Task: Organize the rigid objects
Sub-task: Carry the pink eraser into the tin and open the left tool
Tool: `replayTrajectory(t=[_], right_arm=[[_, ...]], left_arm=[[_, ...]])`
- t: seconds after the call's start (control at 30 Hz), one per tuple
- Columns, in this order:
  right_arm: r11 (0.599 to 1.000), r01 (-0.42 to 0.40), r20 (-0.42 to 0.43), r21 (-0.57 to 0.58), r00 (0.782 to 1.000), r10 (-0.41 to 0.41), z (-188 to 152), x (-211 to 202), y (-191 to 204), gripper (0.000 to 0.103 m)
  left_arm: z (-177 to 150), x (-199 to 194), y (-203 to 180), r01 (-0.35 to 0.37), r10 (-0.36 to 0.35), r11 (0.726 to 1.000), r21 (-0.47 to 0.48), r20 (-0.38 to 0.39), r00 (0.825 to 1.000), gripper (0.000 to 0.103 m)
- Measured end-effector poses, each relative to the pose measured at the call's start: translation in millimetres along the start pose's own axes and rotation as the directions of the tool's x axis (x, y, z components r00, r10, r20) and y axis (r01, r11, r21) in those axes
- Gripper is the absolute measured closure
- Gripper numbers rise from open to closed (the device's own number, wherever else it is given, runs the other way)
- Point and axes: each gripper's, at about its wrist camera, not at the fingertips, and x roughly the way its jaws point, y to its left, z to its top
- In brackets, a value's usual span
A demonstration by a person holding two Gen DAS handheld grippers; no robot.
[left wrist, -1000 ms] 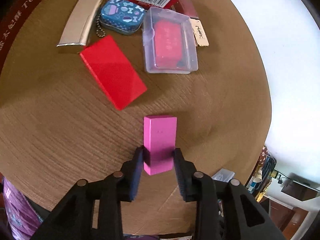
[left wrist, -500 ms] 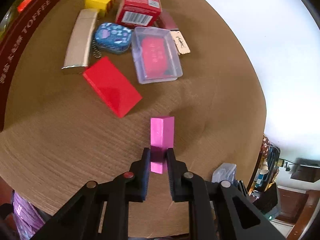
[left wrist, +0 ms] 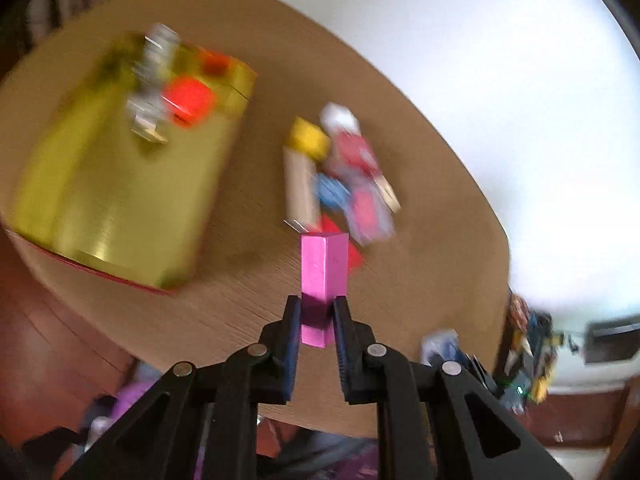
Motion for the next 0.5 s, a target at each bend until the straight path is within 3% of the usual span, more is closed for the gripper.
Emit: replayTrajectory(t=[0.17,0.3,0.5], right_arm=[[1.0,-0.01,0.004,0.019,1.0,0.01,2,1,7,0.043],[0.999,-0.014,0.001,0.035,1.0,0.014,5,1,12,0.043],[0.998,-0.017,-0.005,0.061,1.0,0.017,8,0,18,0.043]], left_arm=[[38,-25,64,-0.135,0.139,0.99,-0.045,0.085,0.987,0.087],[75,-13,103,-0.28,0.281,0.96,-0.026,0.121,0.952,0.087],[106,16,118,-0.358,0.349,0.933,0.04,0.146,0.926,0.087]])
